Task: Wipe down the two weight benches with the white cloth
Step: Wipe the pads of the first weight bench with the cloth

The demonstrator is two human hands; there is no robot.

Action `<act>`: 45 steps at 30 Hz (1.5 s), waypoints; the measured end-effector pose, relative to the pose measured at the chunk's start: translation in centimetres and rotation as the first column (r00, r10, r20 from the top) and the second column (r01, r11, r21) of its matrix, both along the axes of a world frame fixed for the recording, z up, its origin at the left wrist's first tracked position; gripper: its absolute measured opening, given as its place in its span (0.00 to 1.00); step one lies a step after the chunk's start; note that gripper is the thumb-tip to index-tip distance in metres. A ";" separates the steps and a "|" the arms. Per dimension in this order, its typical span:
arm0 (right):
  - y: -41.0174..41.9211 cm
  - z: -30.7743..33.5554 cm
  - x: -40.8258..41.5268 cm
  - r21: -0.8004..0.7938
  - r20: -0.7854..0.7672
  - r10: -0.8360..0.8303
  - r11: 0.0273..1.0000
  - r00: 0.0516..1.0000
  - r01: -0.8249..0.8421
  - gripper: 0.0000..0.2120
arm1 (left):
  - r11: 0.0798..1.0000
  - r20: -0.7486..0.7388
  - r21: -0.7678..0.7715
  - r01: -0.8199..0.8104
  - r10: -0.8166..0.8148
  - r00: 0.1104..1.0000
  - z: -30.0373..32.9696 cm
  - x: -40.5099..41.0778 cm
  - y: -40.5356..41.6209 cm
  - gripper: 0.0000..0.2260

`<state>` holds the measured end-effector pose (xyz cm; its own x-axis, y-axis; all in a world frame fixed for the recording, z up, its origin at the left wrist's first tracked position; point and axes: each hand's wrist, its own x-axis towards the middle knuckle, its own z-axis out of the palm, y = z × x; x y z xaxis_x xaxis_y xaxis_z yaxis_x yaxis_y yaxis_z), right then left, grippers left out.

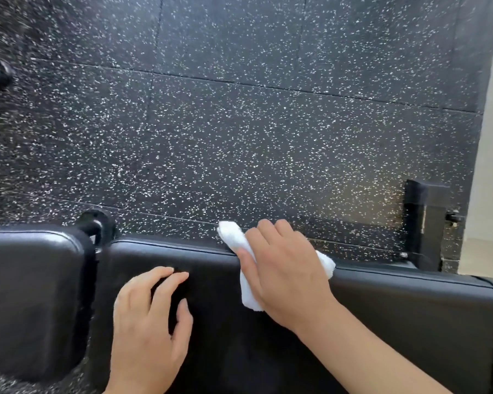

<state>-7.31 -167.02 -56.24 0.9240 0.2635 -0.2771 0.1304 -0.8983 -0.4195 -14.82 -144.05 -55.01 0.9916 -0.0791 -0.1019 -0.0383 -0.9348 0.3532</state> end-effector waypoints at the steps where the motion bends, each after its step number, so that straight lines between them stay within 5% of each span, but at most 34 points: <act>1: 1.8 -0.1 0.4 0.003 0.007 0.005 1.000 1.000 -0.005 0.13 | 1.000 -0.001 0.011 -0.002 0.002 1.000 0.0 0.0 1.6 0.18; 11: 18.2 -0.4 4.4 0.019 0.019 0.017 1.000 1.000 -0.017 0.14 | 0.989 -0.045 -0.101 -0.107 0.103 0.994 -0.2 -1.2 9.5 0.18; 25: 18.0 -0.8 4.7 0.114 -0.019 0.061 0.992 0.998 -0.058 0.14 | 0.970 -0.068 -0.056 -0.235 0.231 0.971 0.7 -2.2 6.2 0.18; 35: 0.1 -0.3 1.1 0.039 -0.097 0.054 0.998 0.994 -0.050 0.14 | 0.999 -0.043 -0.027 -0.040 0.039 0.998 0.5 -2.0 -4.8 0.19; 45: -19.6 0.2 -4.6 -0.161 -0.003 -0.085 0.983 0.996 0.083 0.14 | 0.988 -0.070 -0.073 0.135 -0.140 0.988 1.0 -3.9 -16.2 0.20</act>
<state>-11.91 -186.66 -56.05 0.9380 0.1363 -0.3186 0.0482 -0.9618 -0.2695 -18.76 -160.27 -53.99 0.9606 -0.2233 -0.1653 -0.1357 -0.8963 0.4223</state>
